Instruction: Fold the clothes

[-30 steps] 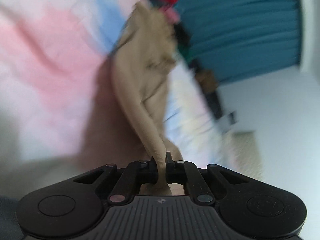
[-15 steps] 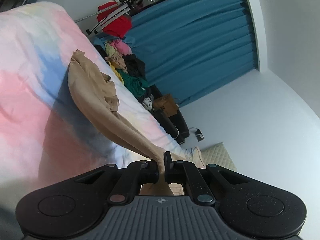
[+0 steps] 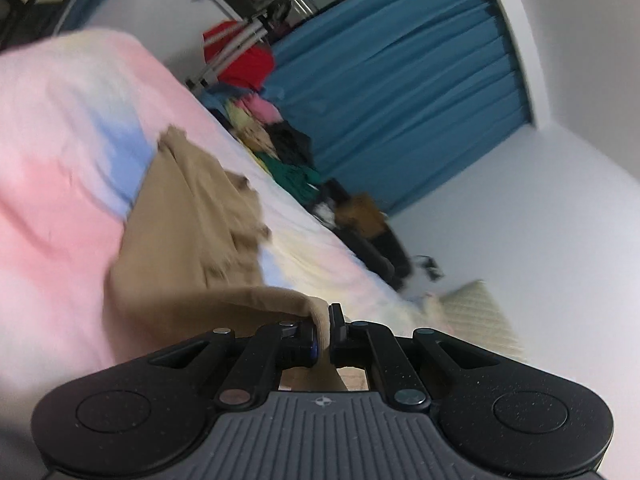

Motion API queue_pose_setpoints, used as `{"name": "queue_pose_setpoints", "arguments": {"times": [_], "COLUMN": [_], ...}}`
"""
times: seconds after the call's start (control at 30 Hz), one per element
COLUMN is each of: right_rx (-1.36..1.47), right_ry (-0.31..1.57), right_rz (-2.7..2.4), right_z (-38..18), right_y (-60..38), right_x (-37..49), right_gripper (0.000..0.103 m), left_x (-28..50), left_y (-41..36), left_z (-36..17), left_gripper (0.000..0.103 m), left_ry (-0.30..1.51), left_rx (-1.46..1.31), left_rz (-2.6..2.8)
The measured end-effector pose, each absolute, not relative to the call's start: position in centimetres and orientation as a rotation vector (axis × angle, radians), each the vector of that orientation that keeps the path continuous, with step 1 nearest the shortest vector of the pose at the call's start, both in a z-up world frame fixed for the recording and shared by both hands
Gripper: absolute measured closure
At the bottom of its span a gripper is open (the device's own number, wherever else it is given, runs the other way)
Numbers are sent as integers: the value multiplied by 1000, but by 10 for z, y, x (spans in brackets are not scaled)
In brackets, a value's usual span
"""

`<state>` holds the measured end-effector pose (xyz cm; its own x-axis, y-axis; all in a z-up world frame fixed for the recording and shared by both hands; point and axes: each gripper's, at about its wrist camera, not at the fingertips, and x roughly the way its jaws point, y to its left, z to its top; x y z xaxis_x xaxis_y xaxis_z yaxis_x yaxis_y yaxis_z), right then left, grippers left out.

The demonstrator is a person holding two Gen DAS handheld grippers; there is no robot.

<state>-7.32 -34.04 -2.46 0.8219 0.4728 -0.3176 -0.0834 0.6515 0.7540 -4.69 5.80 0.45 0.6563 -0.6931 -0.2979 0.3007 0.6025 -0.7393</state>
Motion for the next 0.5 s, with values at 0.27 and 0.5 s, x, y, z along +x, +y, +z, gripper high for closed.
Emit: {"name": "queue_pose_setpoints", "arguments": {"times": [0.27, 0.5], "right_rx": [754, 631], "right_ry": [563, 626], "right_rz": [189, 163], "right_z": [-58, -98], "right_y": [-320, -306], "right_x": [71, 138], "right_gripper": [93, 93], "left_x": [77, 140], "left_y": [18, 8], "left_z": [-1, -48], "left_gripper": [98, 98], "left_ry": [583, 625], "left_rx": [-477, -355], "left_rz": [-473, -387]}}
